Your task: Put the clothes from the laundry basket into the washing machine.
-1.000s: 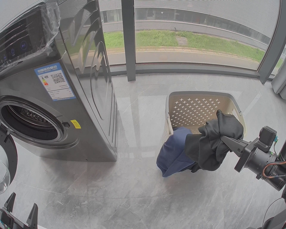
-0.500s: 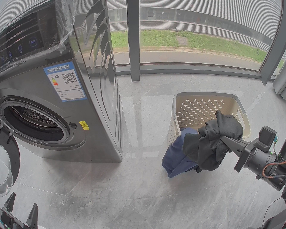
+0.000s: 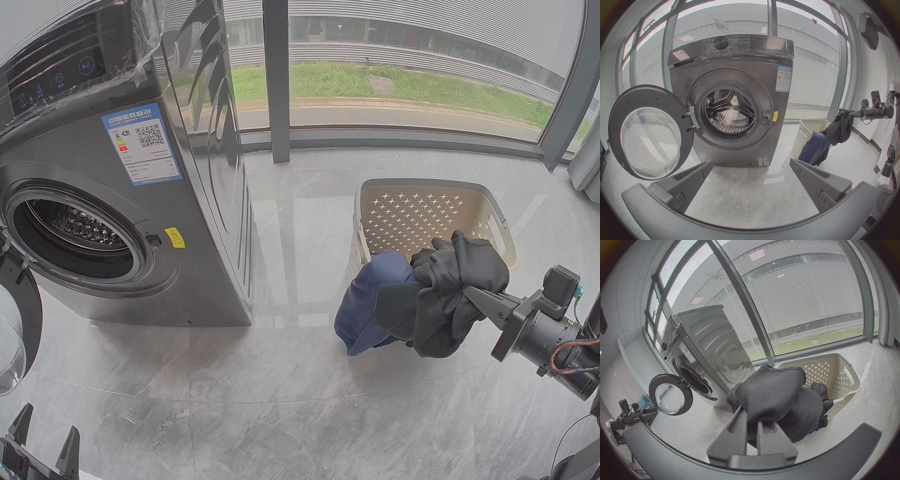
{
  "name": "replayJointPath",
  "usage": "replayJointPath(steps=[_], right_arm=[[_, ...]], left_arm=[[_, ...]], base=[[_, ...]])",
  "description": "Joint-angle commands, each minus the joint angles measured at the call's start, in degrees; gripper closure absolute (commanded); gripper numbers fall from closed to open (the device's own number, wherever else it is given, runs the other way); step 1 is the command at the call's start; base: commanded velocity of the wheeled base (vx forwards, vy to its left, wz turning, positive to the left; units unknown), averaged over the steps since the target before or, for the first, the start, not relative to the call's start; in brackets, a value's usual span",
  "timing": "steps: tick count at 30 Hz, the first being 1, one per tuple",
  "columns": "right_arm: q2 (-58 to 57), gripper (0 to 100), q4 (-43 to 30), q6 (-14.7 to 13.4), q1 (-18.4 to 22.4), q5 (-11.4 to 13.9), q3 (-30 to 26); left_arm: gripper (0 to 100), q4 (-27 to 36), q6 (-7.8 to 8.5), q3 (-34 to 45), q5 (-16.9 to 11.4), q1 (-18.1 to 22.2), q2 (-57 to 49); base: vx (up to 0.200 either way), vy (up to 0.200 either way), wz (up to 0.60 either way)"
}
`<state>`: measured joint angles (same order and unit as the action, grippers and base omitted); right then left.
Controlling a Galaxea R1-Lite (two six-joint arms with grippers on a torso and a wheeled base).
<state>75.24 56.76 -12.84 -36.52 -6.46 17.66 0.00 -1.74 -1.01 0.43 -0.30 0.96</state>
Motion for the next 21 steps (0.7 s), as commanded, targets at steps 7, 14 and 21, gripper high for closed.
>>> replayJointPath(steps=[7, 14, 21], right_arm=[[0.79, 100, 0.02, 0.00, -0.04, 0.04, 0.00], [0.79, 100, 0.02, 0.00, -0.04, 0.04, 0.00], [0.87, 100, 0.02, 0.00, -0.04, 0.04, -0.09]], left_arm=[[0, 0.00, -0.01, 0.92, 0.01, 0.04, -0.61], [0, 0.00, -0.01, 0.92, 0.01, -0.05, -0.70], [0, 0.00, -0.01, 0.92, 0.01, -0.05, -0.70]], base=[[0.000, 0.200, 0.00], [0.000, 0.200, 0.00], [0.000, 0.200, 0.00]])
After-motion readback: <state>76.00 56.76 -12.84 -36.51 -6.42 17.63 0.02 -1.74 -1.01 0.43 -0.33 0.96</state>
